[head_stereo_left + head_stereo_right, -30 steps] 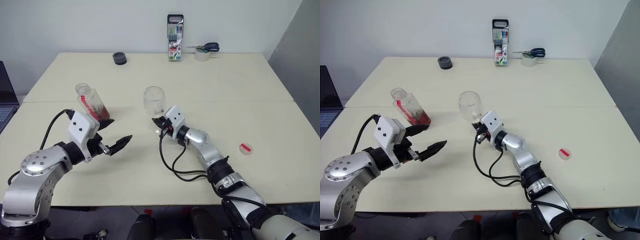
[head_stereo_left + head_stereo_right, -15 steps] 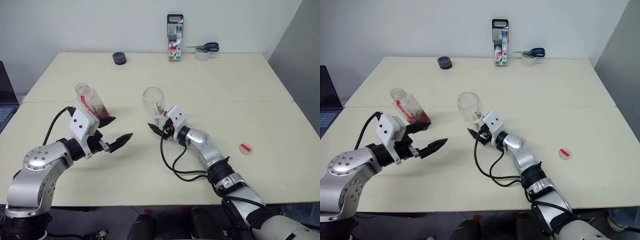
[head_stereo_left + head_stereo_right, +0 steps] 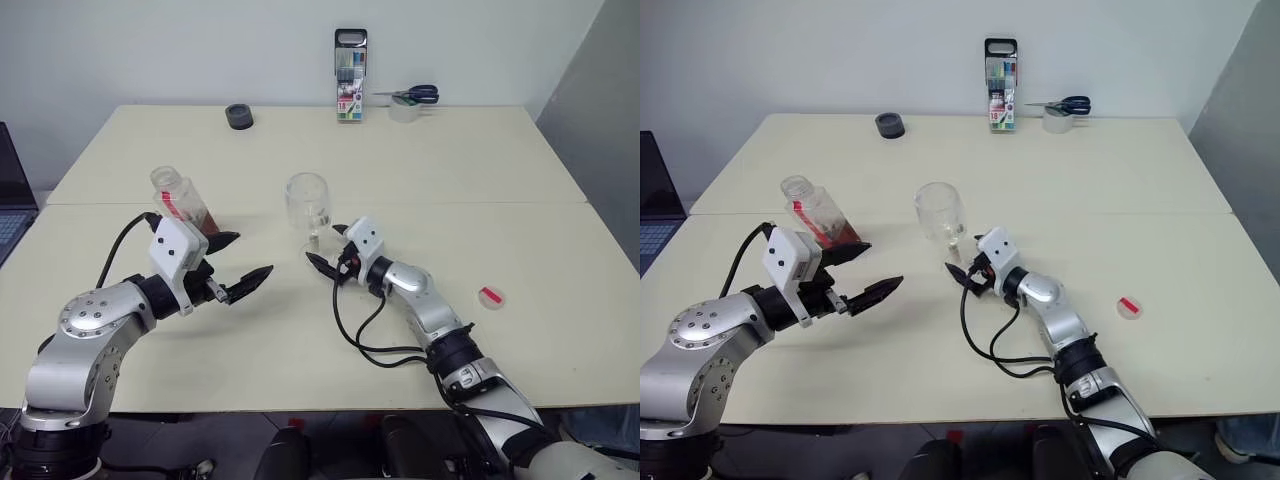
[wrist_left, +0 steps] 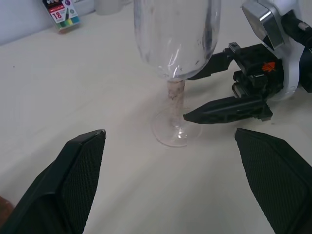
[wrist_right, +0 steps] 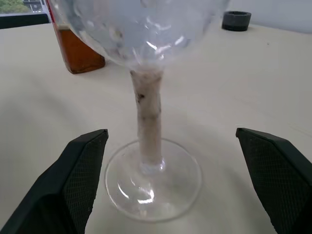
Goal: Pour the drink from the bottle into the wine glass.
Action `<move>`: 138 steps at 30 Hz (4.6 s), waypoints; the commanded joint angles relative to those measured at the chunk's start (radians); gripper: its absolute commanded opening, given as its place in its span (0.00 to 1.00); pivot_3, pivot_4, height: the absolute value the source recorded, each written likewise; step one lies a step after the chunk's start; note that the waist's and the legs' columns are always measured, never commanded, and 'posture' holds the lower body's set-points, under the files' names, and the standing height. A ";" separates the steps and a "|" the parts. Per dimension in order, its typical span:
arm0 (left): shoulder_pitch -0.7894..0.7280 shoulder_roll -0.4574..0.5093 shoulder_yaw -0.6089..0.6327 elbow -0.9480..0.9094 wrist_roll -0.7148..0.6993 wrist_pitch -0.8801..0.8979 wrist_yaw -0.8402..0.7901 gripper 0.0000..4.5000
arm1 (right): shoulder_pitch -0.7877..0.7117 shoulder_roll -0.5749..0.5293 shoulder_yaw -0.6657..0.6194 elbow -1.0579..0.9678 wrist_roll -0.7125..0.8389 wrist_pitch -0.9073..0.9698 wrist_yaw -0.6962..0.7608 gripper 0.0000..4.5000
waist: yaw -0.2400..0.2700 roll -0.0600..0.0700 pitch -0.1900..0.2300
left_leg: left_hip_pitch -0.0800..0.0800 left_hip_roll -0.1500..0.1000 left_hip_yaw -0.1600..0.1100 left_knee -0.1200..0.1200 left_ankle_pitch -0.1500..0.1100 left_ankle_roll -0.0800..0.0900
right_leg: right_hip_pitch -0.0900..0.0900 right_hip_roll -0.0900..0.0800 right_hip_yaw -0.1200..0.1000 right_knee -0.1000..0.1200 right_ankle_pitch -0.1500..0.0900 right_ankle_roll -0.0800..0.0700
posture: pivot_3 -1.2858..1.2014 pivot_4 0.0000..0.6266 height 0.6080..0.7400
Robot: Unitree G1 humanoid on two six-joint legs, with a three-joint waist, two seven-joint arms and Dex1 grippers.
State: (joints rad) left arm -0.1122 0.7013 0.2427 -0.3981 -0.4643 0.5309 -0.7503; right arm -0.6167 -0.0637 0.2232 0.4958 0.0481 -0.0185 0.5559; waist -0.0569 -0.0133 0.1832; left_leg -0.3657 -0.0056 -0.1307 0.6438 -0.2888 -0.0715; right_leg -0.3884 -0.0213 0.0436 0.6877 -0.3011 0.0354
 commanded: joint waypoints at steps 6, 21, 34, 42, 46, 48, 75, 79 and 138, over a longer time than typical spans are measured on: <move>0.165 -0.124 0.044 0.068 0.105 -0.135 0.160 1.00 | 0.240 -0.227 0.052 -0.544 0.048 0.239 0.194 1.00 | 0.005 0.000 0.000 | -0.001 0.000 -0.001 0.000 0.000 0.000 | 0.000 -0.001 0.000 -0.004 0.000 0.000 | 0.52 0.24 1.00; -0.025 -0.146 0.116 0.558 0.219 -0.455 0.284 1.00 | 0.331 -0.380 -0.003 -0.993 0.255 0.527 0.244 1.00 | 0.026 -0.002 -0.001 | -0.001 0.000 -0.002 0.001 0.000 0.000 | 0.003 -0.001 -0.002 -0.007 0.001 0.002 | 0.52 0.24 1.00; -0.244 -0.127 0.031 0.819 0.246 -0.536 0.181 1.00 | 0.308 -0.398 0.015 -1.041 0.261 0.557 0.216 1.00 | 0.025 -0.002 -0.001 | -0.002 -0.001 -0.002 0.001 0.000 0.000 | 0.002 -0.001 -0.003 -0.007 0.001 0.002 | 0.52 0.24 1.00; -0.293 -0.140 0.021 0.824 0.255 -0.519 0.212 1.00 | 0.308 -0.402 0.013 -1.051 0.265 0.567 0.207 1.00 | 0.025 -0.002 -0.001 | -0.002 -0.001 -0.002 0.001 0.000 0.000 | 0.002 -0.001 -0.003 -0.007 0.001 0.002 | 0.52 0.24 1.00; -0.324 -0.140 0.022 0.829 0.253 -0.503 0.232 1.00 | 0.302 -0.397 0.008 -1.048 0.268 0.565 0.202 1.00 | 0.025 -0.002 -0.001 | -0.002 -0.001 -0.002 0.001 0.000 0.000 | 0.002 -0.001 -0.003 -0.006 0.001 0.002 | 0.52 0.24 1.00; -0.339 -0.139 0.025 0.836 0.251 -0.497 0.241 1.00 | 0.297 -0.386 0.002 -1.048 0.279 0.569 0.197 1.00 | 0.025 -0.002 -0.001 | -0.002 -0.001 -0.002 0.001 0.000 0.000 | 0.002 -0.001 -0.003 -0.006 0.001 0.002 | 0.52 0.24 1.00; -0.449 -0.143 -0.023 0.771 0.265 -0.463 0.245 0.37 | 0.282 -0.366 -0.066 -1.069 0.338 0.586 0.137 1.00 | 0.025 -0.003 -0.001 | -0.003 -0.001 -0.002 0.002 0.001 -0.003 | 0.001 -0.001 -0.003 -0.006 0.001 0.002 | 0.52 0.24 1.00; -0.476 -0.127 -0.091 0.685 0.347 -0.499 0.254 0.37 | 0.285 -0.375 -0.124 -1.096 0.371 0.617 0.107 1.00 | 0.027 -0.003 -0.001 | -0.007 -0.001 -0.004 0.003 0.002 -0.004 | 0.000 -0.001 -0.004 -0.006 0.001 0.002 | 0.52 0.24 1.00; -0.961 0.089 -0.434 1.230 1.014 -1.450 0.512 0.37 | 0.198 -0.308 -0.151 -1.095 0.439 0.668 -0.057 1.00 | 0.000 -0.003 -0.001 | -0.019 -0.003 -0.001 0.009 0.002 -0.004 | -0.018 -0.001 -0.003 0.009 0.001 0.002 | 0.52 0.24 1.00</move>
State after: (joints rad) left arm -1.0331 0.7624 -0.1927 0.8374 0.5510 -0.9051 -0.2707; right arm -0.4122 -0.3680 0.0775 -0.5486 0.4650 0.6538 0.4908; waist -0.0571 -0.0162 0.1823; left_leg -0.3845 -0.0087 -0.1317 0.6534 -0.2865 -0.0752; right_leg -0.4059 -0.0224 0.0410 0.6972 -0.2998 0.0374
